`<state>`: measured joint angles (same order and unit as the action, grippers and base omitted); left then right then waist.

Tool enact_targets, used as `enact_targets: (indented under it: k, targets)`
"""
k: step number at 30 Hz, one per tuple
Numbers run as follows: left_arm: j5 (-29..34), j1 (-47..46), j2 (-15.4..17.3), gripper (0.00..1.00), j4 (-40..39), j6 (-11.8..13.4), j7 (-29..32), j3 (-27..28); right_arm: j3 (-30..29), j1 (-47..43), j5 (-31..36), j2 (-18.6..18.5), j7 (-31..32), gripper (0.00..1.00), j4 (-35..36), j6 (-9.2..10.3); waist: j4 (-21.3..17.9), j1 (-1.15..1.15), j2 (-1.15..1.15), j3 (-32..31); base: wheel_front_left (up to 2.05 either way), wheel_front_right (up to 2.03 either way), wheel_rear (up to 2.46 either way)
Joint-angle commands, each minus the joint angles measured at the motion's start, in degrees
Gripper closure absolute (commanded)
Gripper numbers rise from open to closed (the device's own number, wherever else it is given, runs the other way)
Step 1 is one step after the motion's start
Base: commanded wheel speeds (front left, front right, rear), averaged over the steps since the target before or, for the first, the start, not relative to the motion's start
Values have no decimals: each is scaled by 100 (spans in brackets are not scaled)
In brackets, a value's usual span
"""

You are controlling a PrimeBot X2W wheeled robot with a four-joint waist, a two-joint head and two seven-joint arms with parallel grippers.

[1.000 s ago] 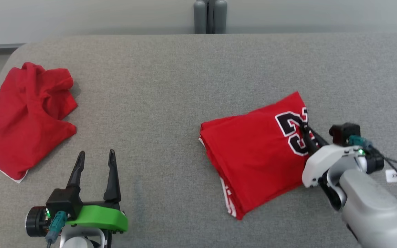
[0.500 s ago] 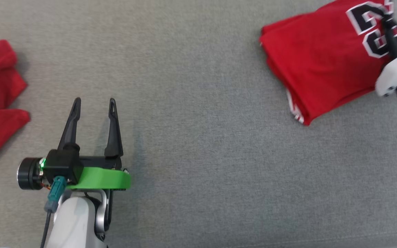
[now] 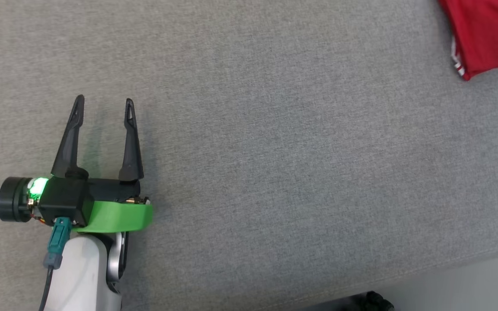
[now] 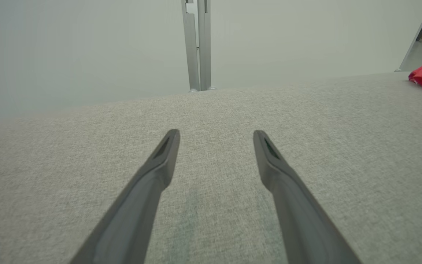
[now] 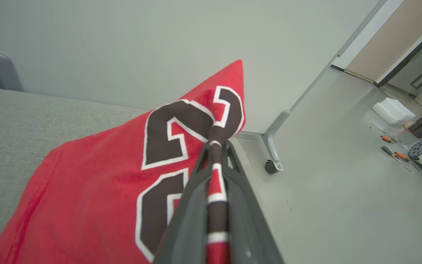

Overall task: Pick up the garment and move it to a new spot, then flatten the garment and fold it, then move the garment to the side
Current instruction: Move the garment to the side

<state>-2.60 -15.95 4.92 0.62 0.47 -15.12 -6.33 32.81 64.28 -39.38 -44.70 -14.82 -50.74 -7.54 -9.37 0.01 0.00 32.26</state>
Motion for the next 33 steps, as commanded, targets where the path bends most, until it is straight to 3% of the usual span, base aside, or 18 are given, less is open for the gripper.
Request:
enact_targets:
  k: [1, 10, 11, 12, 20, 28, 33]
  targets:
    - [53, 10, 71, 0, -75, 21, -3, 0, 57, 146, -90, -65, -42, 100, -44, 10, -218, -1, 0, 248, 0, 0, 0]
    - [121, 78, 128, 0, -344, 42, -2, -91, 350, 703, -303, -175, -20, 100, -517, 10, -143, -1, 0, 417, 0, 0, 0]
    - [129, 84, 126, 0, -352, 51, -2, -102, 374, 759, -284, -174, -22, 62, -592, 10, -130, -1, 0, 427, 0, 0, 0]
    - [134, 87, 121, 0, -358, 65, -2, -118, 407, 828, -224, -194, -27, 0, -671, 10, -108, -1, 0, 437, 0, 0, 0]
    - [33, 70, 75, 0, -304, 110, -2, -142, 347, 1045, 157, -193, -42, 0, -673, 10, -3, -1, 0, 359, 0, 0, 0]
    - [-167, 226, 21, 0, -107, 109, -2, -68, -216, 474, 623, 27, -39, 0, 85, 10, 115, -1, 0, -239, 0, 0, 0]
    - [-326, 483, -10, 0, 48, 120, -2, 76, -767, -254, 941, 361, -39, 0, 742, 10, 234, -1, 0, -829, 0, 0, 0]
